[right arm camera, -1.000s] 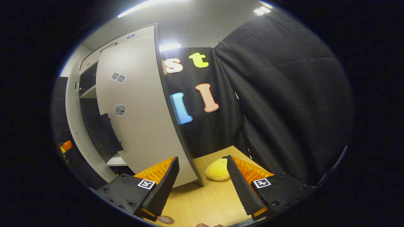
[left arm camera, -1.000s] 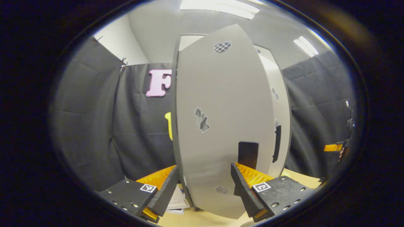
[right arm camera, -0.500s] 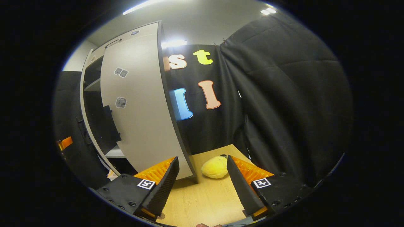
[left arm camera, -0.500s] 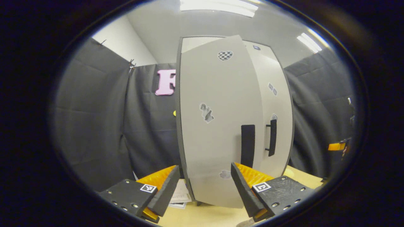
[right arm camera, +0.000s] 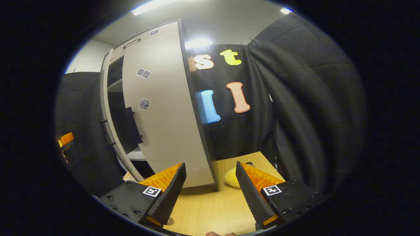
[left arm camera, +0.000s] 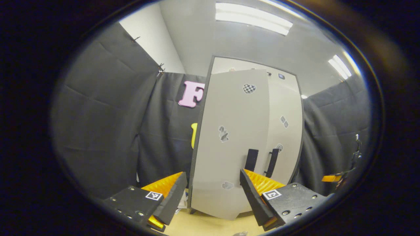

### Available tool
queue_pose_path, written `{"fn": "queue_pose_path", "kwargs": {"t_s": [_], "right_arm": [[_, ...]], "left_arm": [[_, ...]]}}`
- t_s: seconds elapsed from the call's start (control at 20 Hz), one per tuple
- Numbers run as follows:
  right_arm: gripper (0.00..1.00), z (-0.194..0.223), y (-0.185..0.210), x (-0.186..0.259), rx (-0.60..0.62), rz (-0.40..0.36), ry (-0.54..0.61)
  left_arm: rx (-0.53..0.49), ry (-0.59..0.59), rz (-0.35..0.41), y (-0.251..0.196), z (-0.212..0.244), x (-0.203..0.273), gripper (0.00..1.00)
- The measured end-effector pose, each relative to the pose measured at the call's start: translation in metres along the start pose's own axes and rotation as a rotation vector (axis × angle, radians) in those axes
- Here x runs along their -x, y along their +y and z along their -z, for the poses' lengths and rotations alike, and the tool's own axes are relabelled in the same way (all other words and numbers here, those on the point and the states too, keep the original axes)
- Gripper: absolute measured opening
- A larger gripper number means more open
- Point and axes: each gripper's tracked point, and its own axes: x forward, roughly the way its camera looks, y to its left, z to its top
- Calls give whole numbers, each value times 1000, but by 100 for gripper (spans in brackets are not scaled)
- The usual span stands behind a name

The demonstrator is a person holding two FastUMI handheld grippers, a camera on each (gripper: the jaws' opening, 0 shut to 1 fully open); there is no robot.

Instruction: Grasp the bottle in the cabinet with the left hand and place it on the coaster, then close the right door with the right hand and the left door with the left hand.

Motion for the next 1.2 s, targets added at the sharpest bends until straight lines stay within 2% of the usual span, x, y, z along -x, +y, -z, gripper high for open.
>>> {"fn": "queue_pose_path", "kwargs": {"t_s": [0.2, 0.4, 0.45, 0.5, 0.55, 0.65, 0.7, 0.75, 0.8, 0.9, 0.95, 1.0, 1.05, 1.1, 1.15, 1.2], "right_arm": [[96, 5, 2, -6, 109, -31, -1], [97, 11, 6, 4, 124, -21, 13], [97, 13, 9, 7, 116, -16, 7], [97, 14, 11, 9, 108, -11, 6], [97, 15, 13, 10, 103, -3, 9], [97, 14, 17, 12, 104, 12, 12], [97, 10, 20, 12, 112, 17, 6], [97, 4, 23, 14, 127, 23, -13], [97, -2, 24, 14, 143, 35, -38], [97, -13, 30, 13, 154, 45, -66], [92, -15, 33, 12, 148, 39, -72], [97, -16, 38, 12, 139, 30, -76], [97, -15, 43, 14, 131, 20, -81], [97, -15, 47, 16, 129, 16, -88], [97, -13, 47, 19, 131, 19, -100], [97, -11, 46, 22, 135, 26, -111]], "left_arm": [[11, -17, -99, 18, -11, 25, 94], [-38, -19, -142, 34, -20, 51, 94], [-44, -23, -141, 36, -23, 55, 99], [-47, -26, -135, 37, -25, 56, 100], [-52, -30, -130, 40, -27, 58, 94], [-60, -33, -134, 49, -29, 59, 94], [-57, -35, -136, 54, -29, 59, 100], [-53, -40, -131, 57, -29, 60, 100], [-47, -50, -124, 59, -30, 60, 94], [-26, -73, -119, 65, -32, 63, 94], [-14, -79, -116, 68, -32, 67, 94], [-13, -81, -109, 68, -32, 71, 94], [-27, -79, -108, 71, -32, 75, 100], [-49, -74, -114, 75, -32, 79, 100], [-70, -70, -117, 81, -32, 84, 94], [-85, -70, -117, 84, -33, 90, 94]]}}
